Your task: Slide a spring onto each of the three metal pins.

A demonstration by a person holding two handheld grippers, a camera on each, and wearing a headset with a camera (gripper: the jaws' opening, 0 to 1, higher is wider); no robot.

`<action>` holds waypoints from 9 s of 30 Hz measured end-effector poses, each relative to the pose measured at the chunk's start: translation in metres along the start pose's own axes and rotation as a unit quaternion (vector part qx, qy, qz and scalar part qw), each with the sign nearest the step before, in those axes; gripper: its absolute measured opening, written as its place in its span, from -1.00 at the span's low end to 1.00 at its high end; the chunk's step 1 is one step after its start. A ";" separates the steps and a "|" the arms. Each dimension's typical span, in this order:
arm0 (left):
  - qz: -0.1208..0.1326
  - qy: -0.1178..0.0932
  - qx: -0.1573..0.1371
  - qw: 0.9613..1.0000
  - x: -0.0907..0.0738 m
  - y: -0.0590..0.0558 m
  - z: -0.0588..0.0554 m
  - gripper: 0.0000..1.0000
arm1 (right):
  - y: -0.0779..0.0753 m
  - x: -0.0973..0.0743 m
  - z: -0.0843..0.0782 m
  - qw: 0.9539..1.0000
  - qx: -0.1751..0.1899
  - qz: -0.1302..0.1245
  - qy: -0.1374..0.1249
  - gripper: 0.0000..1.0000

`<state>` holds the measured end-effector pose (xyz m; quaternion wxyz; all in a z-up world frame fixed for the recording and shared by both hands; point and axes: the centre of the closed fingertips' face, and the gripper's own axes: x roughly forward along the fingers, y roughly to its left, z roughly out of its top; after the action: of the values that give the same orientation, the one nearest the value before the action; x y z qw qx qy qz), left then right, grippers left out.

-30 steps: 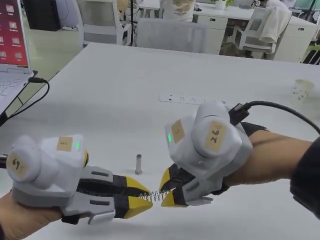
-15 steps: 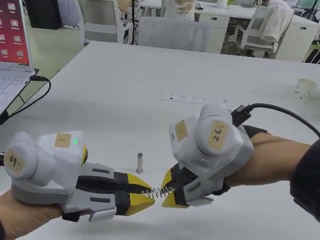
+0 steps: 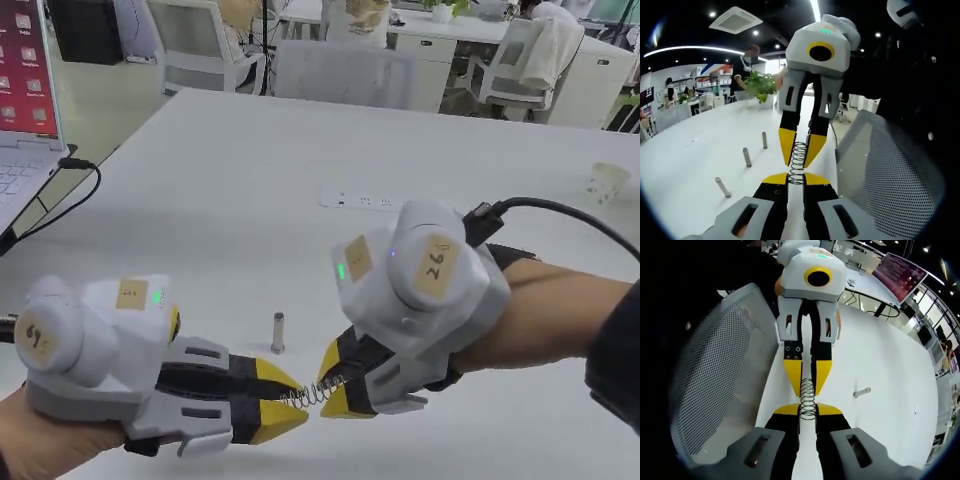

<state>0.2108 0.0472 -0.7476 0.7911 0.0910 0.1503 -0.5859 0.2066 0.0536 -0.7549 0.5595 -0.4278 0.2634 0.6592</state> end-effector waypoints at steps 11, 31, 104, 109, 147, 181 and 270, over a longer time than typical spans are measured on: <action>0.000 0.000 0.002 1.000 0.000 0.001 0.000 -0.95 | 0.001 -0.005 0.012 1.000 0.002 0.004 -0.006 -0.83; 0.001 0.003 0.004 1.000 0.000 0.001 -0.002 -0.95 | 0.001 -0.005 0.022 1.000 -0.006 0.009 -0.001 -0.84; 0.030 -0.016 -0.041 0.999 -0.009 0.011 -0.002 -0.40 | 0.005 -0.004 0.009 1.000 0.001 0.019 0.018 -0.84; 0.037 -0.018 -0.046 0.998 -0.013 0.014 -0.003 -0.37 | 0.003 -0.005 0.007 1.000 0.002 0.016 0.021 -0.84; 0.096 -0.029 -0.073 0.992 -0.033 0.025 -0.009 -0.20 | -0.006 -0.009 0.005 0.999 -0.003 0.018 0.028 -0.84; 0.101 -0.033 -0.078 0.991 -0.035 0.027 -0.011 -0.21 | -0.060 -0.013 0.012 0.999 -0.014 0.005 0.043 -0.84; 0.107 -0.036 -0.102 0.988 -0.036 0.035 -0.023 -0.24 | -0.126 0.085 -0.015 0.985 0.001 0.056 0.161 -0.83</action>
<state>0.2318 0.0973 -0.7576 0.8595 0.0042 0.1697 -0.4821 0.3317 0.1146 -0.8185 0.4725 -0.5123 0.3743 0.6116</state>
